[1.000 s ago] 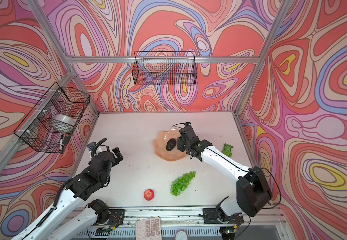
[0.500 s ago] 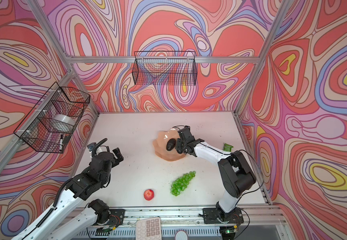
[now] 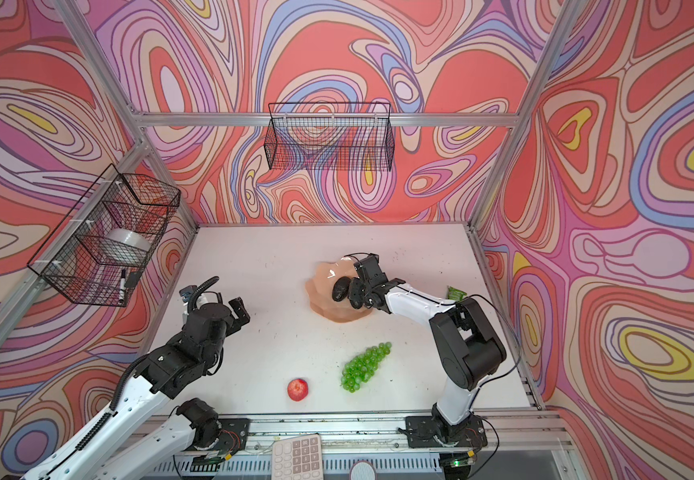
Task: Place and organize the fake fruits in the fruit bowl
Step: 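Lift the avocado with the right gripper and set it beside the first in the bowl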
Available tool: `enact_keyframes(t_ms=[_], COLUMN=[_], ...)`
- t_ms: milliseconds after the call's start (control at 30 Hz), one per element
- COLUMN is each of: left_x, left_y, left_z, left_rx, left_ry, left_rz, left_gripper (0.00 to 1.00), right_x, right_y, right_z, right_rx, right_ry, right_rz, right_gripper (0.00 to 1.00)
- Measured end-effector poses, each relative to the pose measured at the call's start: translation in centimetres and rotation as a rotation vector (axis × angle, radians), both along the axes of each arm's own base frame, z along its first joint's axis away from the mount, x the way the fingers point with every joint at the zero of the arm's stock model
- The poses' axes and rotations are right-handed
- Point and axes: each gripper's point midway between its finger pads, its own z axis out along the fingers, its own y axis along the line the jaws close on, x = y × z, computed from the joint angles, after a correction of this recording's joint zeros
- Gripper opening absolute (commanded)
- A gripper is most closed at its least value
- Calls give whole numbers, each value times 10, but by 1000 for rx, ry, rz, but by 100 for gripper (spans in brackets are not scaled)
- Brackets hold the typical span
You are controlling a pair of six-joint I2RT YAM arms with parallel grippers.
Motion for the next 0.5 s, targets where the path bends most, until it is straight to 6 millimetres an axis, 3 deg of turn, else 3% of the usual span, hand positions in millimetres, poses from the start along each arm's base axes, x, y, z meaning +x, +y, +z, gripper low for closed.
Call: enact_keyframes(t_ms=[300,500], left_x=[-12,-34], left_y=[-15,-44], left_z=[-19,-41], left_rx=[-53,-151], left_ry=[116,268], left_rz=[-86,-241], left_gripper=[93,84], right_x=[2,5], right_y=[-1,-7], right_z=[9,53], right_rx=[-1,3], right_ry=[-27,-137], right_rz=[-2,-4], right_gripper=[76,83])
